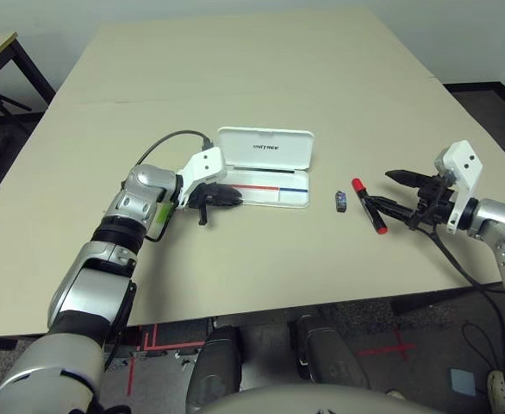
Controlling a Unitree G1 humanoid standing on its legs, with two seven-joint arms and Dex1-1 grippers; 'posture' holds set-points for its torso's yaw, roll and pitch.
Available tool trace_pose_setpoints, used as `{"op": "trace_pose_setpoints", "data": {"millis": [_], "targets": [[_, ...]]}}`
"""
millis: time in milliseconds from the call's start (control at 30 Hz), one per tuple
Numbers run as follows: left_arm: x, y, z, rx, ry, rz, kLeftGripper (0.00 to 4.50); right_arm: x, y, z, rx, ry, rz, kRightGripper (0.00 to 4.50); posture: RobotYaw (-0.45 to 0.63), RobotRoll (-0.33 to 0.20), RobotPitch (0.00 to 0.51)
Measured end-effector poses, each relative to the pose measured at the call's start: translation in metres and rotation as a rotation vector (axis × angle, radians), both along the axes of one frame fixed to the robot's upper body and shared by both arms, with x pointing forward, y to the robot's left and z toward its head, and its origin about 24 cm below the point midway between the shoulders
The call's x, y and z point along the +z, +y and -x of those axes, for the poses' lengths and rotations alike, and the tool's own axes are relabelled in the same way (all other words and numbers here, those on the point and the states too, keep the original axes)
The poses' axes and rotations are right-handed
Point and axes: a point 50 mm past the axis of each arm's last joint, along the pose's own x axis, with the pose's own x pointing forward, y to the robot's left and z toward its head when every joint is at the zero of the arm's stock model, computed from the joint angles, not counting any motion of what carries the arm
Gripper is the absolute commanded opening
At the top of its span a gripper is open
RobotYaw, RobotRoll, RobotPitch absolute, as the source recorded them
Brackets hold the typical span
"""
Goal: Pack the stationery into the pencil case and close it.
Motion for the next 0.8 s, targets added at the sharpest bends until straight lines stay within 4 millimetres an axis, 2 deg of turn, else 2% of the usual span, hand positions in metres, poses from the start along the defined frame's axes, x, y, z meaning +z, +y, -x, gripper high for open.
{"op": "trace_pose_setpoints", "data": {"millis": [433, 567, 800], "targets": [[0.007, -0.001, 0.005, -0.045, -0.028, -0.033, 0.03, 0.000, 0.004, -0.002, -0.014, -0.024, -0.013, 4.50, -0.22, 0.000, 0.133], [0.012, -0.001, 0.013, -0.085, -0.032, -0.042, 0.03, -0.002, 0.005, -0.002, -0.012, -0.023, -0.016, 4.50, -0.22, 0.000, 0.135], [0.016, -0.007, 0.038, -0.125, -0.015, -0.028, 0.03, -0.005, 0.004, -0.003, -0.017, -0.021, -0.015, 4.50, -0.21, 0.000, 0.143]]}}
